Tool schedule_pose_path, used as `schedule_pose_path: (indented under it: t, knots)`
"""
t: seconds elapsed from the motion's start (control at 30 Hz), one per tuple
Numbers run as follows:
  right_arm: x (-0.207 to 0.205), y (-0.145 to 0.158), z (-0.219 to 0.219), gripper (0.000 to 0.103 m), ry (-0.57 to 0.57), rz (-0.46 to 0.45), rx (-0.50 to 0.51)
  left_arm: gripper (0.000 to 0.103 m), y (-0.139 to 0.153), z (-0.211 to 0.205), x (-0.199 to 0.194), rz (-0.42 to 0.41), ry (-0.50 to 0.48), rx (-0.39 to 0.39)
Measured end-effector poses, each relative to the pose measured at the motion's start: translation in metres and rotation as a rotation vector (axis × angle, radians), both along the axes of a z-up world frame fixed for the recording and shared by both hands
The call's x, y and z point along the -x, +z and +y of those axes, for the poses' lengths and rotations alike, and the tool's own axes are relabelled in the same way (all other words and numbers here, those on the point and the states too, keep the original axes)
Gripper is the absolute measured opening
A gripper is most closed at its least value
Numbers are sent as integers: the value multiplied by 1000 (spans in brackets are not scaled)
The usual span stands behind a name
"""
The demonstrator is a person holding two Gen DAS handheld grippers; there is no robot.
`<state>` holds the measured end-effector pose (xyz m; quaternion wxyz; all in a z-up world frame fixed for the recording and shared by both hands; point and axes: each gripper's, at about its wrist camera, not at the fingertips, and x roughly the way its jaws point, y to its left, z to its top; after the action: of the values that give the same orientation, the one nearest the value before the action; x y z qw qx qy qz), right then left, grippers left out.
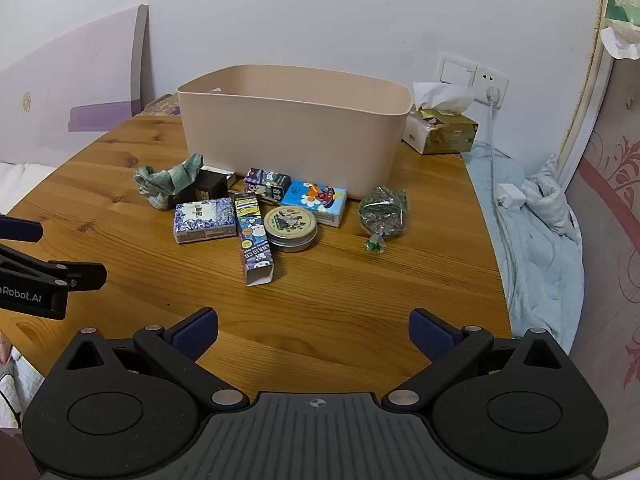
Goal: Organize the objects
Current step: 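Move the left tool to the grey-green scrunchie and the right tool to the tall blue box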
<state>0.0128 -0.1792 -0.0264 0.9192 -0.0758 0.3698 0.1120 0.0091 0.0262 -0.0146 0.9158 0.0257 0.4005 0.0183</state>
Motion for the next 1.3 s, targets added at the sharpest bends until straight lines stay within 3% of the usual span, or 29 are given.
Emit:
schedule_pose_path:
  t: [0.53,1.1,1.3]
  knots:
    - [-9,2,9,103,13,0,3,103,4,10,-13,3,-17,11]
    - [-40,-1,31,103,37,-2,-22,103,9,37,-43,-63,-77,-28]
    - [-56,-10,40,96,46,26,-22,103,12,50,-60,-92,-87,-35]
